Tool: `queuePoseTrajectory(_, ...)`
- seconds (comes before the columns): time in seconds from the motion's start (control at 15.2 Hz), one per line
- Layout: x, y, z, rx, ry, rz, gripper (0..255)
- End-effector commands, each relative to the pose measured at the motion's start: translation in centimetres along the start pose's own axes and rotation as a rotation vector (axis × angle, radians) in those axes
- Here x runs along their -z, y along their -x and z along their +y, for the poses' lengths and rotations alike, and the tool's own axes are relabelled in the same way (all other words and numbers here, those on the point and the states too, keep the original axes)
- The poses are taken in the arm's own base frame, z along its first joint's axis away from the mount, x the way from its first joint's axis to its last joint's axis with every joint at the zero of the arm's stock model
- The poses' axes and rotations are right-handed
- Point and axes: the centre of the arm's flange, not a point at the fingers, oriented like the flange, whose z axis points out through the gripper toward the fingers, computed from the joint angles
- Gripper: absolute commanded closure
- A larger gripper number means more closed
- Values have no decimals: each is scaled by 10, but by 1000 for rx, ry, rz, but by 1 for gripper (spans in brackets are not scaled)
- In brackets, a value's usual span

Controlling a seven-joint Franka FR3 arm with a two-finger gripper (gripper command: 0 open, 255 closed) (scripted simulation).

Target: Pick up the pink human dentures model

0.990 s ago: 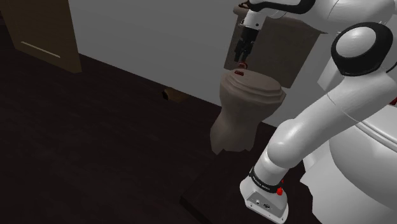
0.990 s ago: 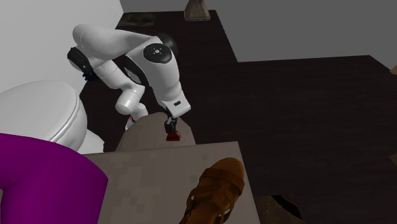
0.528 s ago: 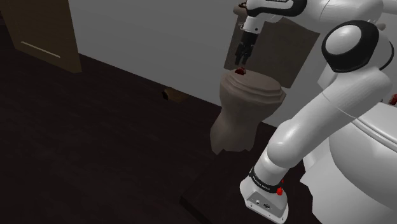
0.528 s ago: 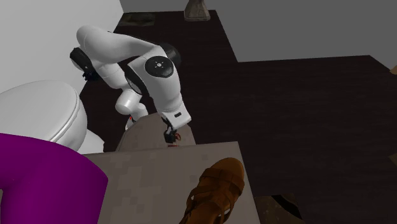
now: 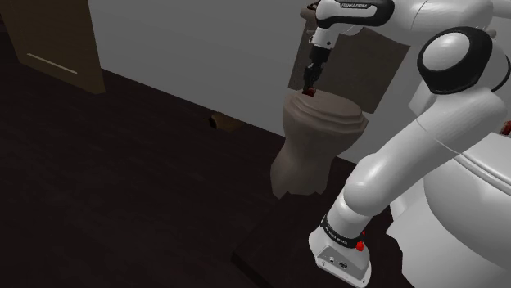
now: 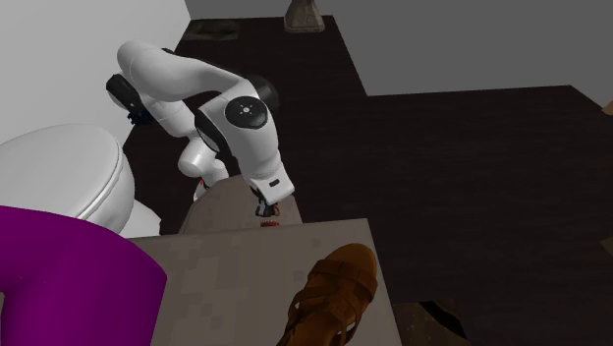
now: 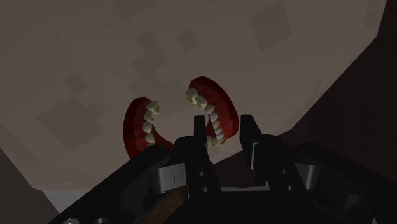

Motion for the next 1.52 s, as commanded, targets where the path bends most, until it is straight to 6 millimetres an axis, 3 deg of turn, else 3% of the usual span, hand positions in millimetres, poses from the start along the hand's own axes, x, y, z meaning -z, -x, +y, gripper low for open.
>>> queuePoseTrajectory(0.0, -3, -1, -2, 3, -5, -5, 255)
queuePoseTrajectory(0.33, -1, -1, 0, 3, -5, -5, 255)
queuePoseTrajectory(1.32, 78, -1, -5, 3, -5, -5, 255)
queuePoseTrajectory(1.45, 79, -1, -5, 3, -5, -5, 255)
